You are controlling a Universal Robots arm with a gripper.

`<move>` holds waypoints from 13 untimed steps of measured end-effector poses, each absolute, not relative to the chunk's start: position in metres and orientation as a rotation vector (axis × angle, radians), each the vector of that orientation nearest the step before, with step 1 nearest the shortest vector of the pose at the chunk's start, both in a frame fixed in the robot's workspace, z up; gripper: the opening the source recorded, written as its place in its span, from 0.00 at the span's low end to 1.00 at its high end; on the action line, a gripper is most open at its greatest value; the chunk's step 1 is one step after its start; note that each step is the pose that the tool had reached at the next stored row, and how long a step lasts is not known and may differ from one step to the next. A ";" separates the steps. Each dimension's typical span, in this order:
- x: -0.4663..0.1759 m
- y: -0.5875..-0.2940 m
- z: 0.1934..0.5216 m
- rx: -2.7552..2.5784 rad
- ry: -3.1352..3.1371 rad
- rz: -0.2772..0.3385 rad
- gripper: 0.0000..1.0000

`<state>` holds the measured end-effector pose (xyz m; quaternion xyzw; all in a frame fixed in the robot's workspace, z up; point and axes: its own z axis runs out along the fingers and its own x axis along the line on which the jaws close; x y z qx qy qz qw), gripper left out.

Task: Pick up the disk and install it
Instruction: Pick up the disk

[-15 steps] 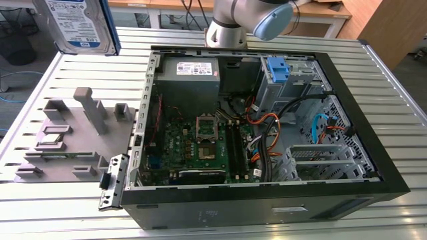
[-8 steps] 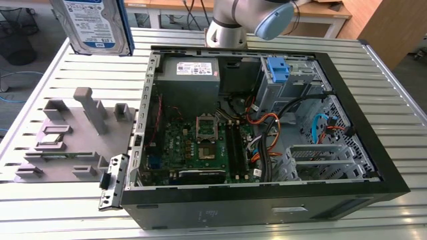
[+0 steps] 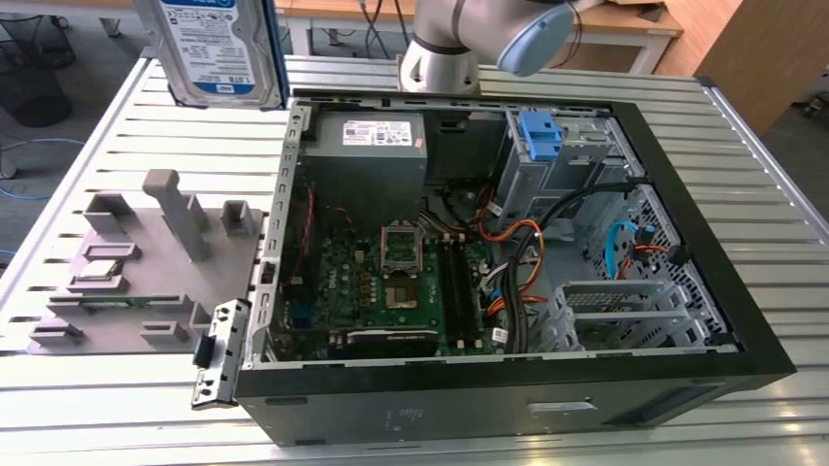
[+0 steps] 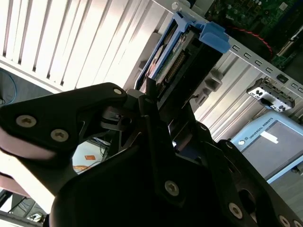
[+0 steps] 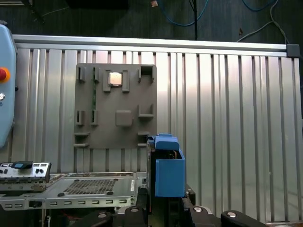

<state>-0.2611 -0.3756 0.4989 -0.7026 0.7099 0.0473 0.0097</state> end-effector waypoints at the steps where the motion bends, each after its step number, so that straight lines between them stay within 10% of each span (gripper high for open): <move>1: -0.258 -0.376 0.499 -2.194 2.217 0.148 0.35; 13: -0.209 -0.376 0.499 -2.194 2.217 0.148 0.35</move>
